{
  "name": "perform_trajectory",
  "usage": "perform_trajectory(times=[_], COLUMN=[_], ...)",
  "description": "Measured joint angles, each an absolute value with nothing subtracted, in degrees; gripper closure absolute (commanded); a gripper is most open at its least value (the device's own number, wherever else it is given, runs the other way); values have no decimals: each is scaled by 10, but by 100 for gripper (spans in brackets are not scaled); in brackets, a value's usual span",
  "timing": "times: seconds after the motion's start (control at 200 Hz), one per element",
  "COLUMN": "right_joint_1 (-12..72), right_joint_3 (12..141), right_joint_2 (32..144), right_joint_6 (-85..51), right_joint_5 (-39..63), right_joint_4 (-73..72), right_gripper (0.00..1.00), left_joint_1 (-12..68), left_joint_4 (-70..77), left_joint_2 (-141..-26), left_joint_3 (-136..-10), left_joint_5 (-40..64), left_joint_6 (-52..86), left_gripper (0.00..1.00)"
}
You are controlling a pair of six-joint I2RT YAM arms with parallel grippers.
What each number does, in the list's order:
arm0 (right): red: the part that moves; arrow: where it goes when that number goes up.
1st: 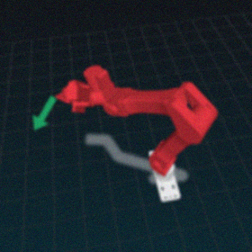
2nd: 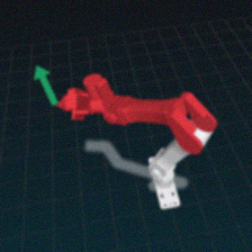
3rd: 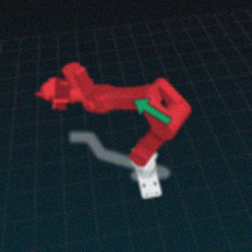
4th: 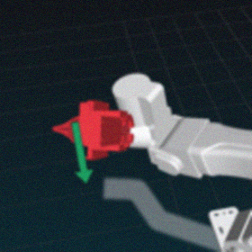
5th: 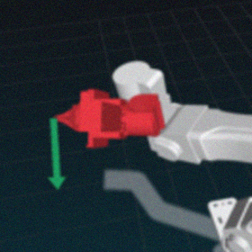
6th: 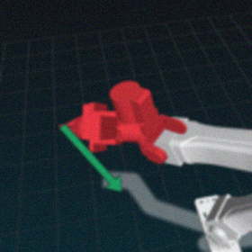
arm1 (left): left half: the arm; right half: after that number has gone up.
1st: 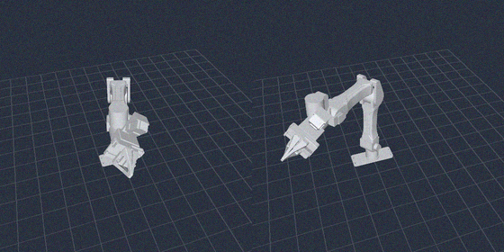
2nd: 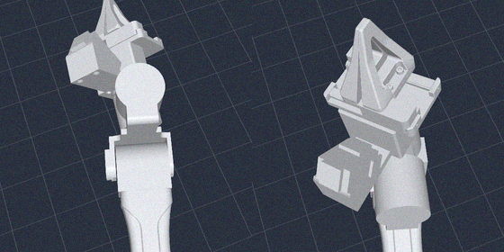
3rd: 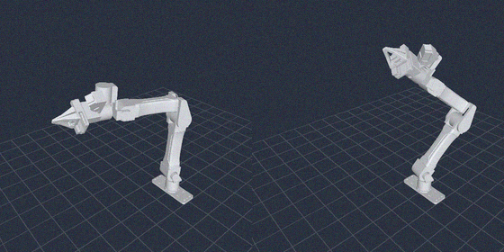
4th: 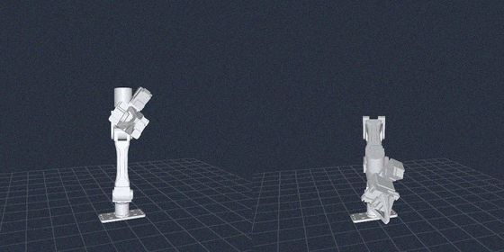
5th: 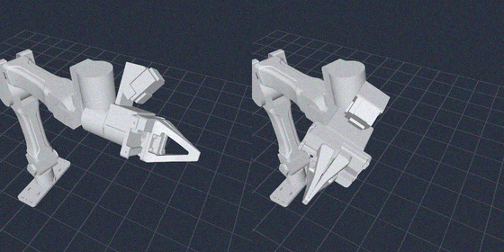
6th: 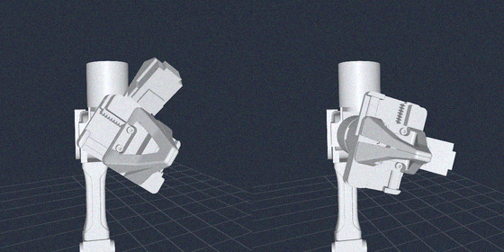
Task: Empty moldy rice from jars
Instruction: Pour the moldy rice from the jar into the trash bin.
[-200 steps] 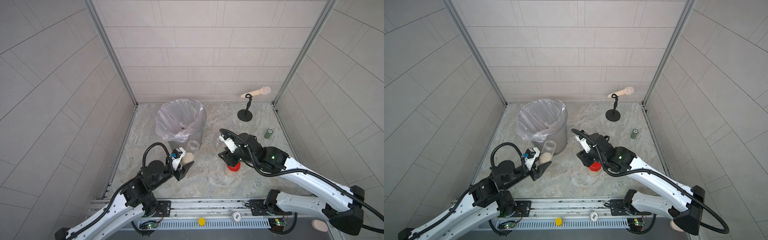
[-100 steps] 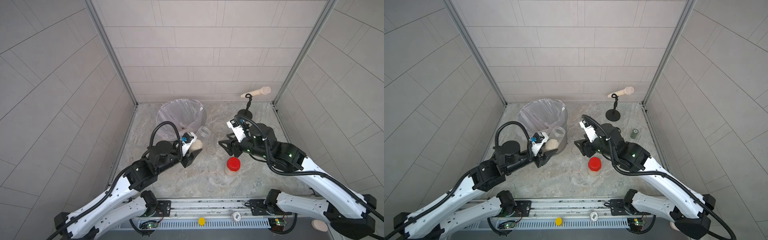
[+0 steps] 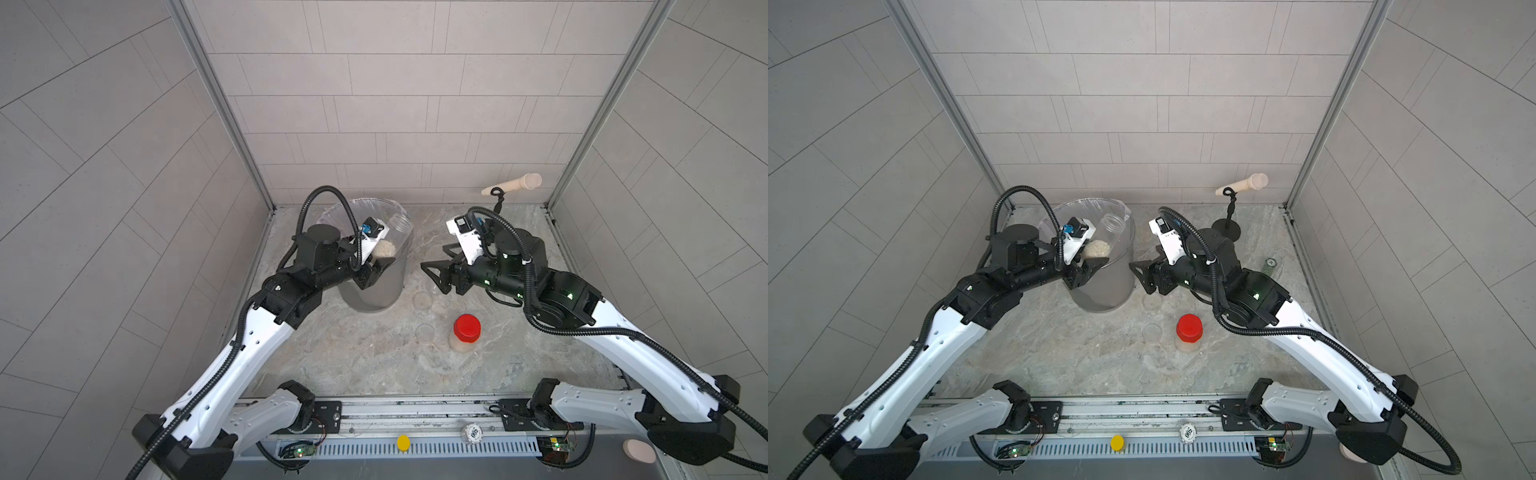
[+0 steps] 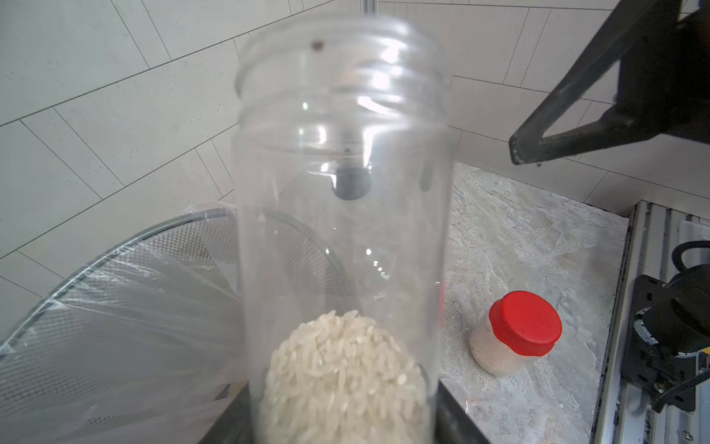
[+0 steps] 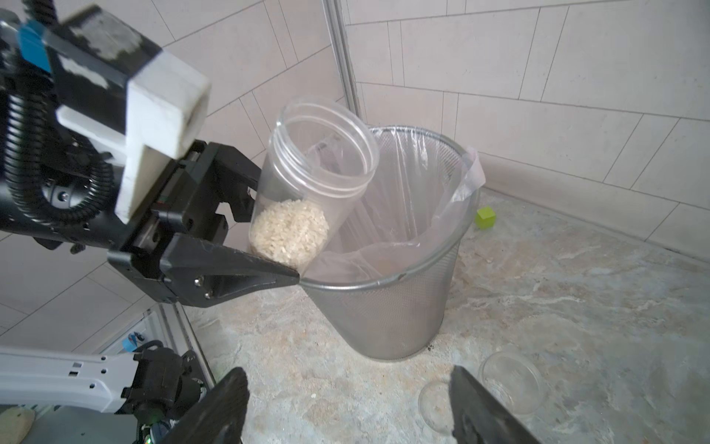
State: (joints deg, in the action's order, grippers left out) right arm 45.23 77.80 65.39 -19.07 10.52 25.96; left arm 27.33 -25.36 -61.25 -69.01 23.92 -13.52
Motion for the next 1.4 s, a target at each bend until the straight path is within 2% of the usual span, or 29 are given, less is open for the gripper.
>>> perform_trajectory(times=[0.495, 0.951, 1.176, 1.251, 1.351, 1.396], right_joint_1=[432, 429, 423, 422, 416, 416], right_joint_3=[928, 1023, 1079, 1100, 1120, 1121], right_joint_2=[881, 992, 1033, 1050, 1071, 1076], right_joint_6=[-300, -378, -399, -404, -408, -408], right_joint_5=[148, 223, 250, 262, 278, 283], right_joint_4=[143, 93, 96, 108, 114, 116], right_gripper=[11, 14, 33, 42, 56, 59], left_joint_1=[123, 104, 104, 104, 100, 100], left_joint_4=[-201, -154, -147, -147, -147, -145], left_joint_2=[-663, -670, -668, -668, -664, -663], left_joint_3=[-698, -696, -683, -680, -674, -668], left_joint_5=[400, 431, 430, 427, 416, 413], left_joint_6=[-124, -100, -99, -98, -86, -81], left_gripper=[83, 83, 83, 81, 66, 58])
